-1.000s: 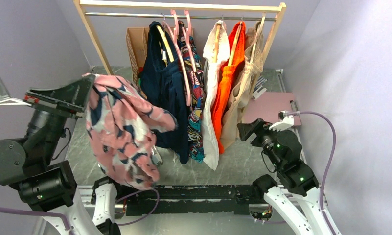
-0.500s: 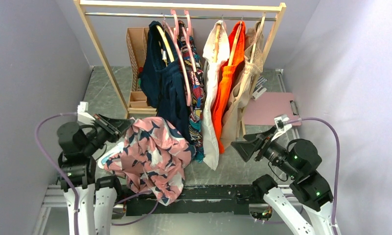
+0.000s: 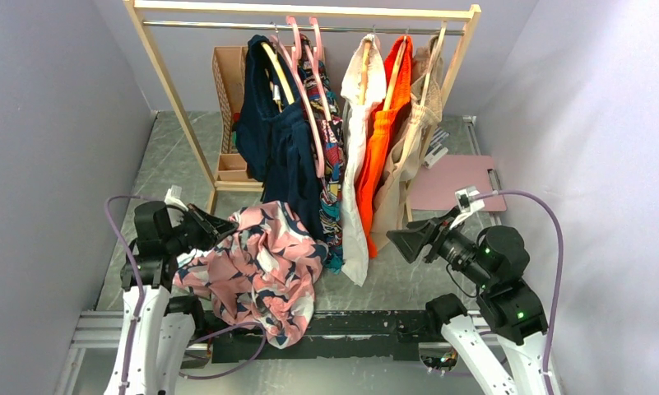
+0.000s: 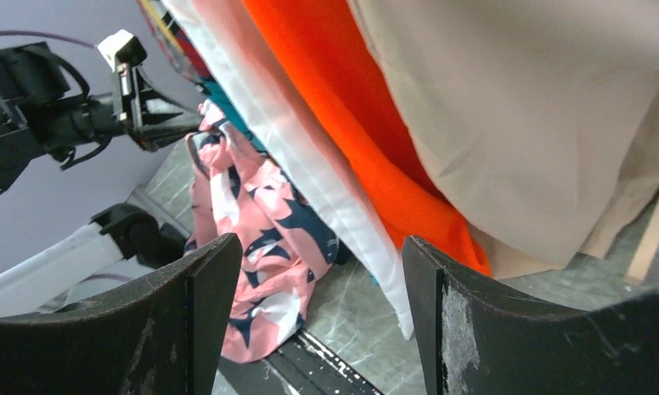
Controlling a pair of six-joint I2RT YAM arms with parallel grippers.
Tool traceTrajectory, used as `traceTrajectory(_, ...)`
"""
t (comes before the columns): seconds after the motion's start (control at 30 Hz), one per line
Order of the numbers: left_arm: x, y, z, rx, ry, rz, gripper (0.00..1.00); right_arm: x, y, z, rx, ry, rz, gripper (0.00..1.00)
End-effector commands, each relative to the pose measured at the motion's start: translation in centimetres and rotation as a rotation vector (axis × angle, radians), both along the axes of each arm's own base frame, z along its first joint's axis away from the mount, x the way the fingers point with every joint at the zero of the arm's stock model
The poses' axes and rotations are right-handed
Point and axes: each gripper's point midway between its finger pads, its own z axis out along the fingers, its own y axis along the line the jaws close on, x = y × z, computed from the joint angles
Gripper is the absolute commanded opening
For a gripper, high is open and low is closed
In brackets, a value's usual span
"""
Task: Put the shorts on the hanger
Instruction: Adjust the shorts at the center of the board.
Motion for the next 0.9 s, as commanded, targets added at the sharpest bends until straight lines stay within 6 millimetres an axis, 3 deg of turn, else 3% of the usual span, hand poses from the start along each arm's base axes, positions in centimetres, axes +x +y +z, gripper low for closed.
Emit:
traceTrajectory(0.0,1.5,0.5,0.8,0.126,-0.072,-0.037,0.07,1.8,-1.5,1.6,-0.029,-0.064,-0.113,0.75)
traceTrajectory(0.27,2.1,1.1,-1.2,0.269,-0.036,-0.09,0.07,4.5,-1.4,7.4,-0.122,-0.144,-0.123,0.77)
traceTrajectory(0.33,2.0,1.2,-1.3,0.278,-0.04,-0.092,0.07,4.7,-0.1,9.3,-0.127,-0.174,-0.051,0.77)
traceTrajectory(0.47,1.9,1.1,-1.0,0.284,-0.047,-0.111,0.07,2.8,3.1,12.7,-0.107,-0.246,0.166,0.77)
traceTrajectory(0.67,1.8,1.5,-0.5,0.325,-0.04,-0.117,0.07,1.0,5.6,14.5,-0.112,-0.282,0.33,0.8)
traceTrajectory(0.87,1.8,2.1,-0.1,0.359,-0.032,-0.103,0.07,2.3,8.2,17.3,-0.108,-0.308,0.383,0.8)
